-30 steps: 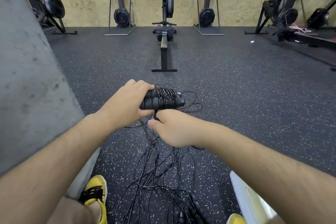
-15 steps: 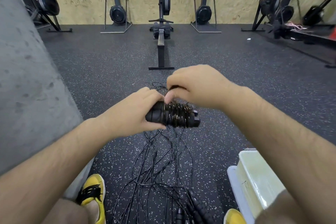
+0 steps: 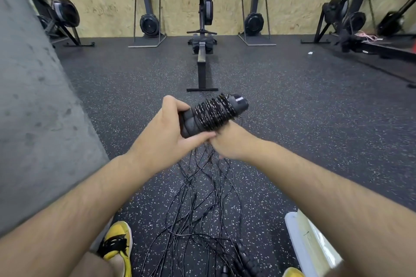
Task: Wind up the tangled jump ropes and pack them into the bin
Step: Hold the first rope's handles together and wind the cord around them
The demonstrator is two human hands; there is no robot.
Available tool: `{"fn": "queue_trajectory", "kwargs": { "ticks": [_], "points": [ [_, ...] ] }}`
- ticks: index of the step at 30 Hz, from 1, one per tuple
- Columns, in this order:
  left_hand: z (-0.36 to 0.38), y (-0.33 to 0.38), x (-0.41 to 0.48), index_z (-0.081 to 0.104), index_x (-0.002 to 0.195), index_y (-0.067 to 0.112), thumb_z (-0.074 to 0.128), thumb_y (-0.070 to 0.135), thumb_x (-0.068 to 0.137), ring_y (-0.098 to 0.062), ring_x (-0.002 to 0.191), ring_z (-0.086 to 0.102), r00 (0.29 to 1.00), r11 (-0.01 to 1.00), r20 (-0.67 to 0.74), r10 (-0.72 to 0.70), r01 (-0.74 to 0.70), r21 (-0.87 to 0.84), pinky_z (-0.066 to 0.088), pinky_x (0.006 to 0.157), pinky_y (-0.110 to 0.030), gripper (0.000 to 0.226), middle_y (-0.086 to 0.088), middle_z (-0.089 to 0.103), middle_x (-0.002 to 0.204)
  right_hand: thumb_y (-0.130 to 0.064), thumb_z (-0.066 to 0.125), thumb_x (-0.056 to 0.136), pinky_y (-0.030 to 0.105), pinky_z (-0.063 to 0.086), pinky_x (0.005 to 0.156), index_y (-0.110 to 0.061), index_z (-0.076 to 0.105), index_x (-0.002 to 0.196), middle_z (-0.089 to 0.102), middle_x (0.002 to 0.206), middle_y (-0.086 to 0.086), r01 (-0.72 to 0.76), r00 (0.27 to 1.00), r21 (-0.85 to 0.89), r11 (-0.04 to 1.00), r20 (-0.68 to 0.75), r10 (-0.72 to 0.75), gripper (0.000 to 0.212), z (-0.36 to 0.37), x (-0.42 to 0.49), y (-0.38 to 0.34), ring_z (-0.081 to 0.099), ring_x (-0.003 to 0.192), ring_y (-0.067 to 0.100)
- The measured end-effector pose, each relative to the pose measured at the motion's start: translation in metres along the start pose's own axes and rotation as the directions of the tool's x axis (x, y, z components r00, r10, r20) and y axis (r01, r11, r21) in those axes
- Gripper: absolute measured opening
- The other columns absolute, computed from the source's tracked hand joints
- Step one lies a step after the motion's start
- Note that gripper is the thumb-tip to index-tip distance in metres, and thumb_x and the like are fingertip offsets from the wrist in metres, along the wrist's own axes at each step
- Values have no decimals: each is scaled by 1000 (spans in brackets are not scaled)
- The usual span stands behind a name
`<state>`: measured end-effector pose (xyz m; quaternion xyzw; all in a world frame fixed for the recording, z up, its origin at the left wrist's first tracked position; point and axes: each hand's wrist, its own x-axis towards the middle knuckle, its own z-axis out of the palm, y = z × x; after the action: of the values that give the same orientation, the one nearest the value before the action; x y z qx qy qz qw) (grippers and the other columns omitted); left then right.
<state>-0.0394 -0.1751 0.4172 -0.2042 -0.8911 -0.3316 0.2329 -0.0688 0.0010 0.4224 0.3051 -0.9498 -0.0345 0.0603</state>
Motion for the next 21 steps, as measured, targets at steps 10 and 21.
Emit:
{"fn": "queue_trajectory", "kwargs": {
  "ticks": [10,21],
  "points": [
    [-5,-10,6,12,152,56,56,48,97,-15,126,54,997,996,-38,-62,60,-70,46,103,-38,71,12,44,148,-16,42,101,33,32,66,-11,50,103,65,96,14,-26,953,439,898,-260,155,10,0,-3,-32,56,80,34],
    [-13,-1,8,38,140,66,40,36,109,-13,107,64,986,920,-6,-169,156,-360,55,95,-53,44,15,66,121,-13,69,87,28,49,70,-19,66,107,58,76,-4,283,722,612,739,-643,256,22,-15,-7,-38,53,70,12]
  ]
}}
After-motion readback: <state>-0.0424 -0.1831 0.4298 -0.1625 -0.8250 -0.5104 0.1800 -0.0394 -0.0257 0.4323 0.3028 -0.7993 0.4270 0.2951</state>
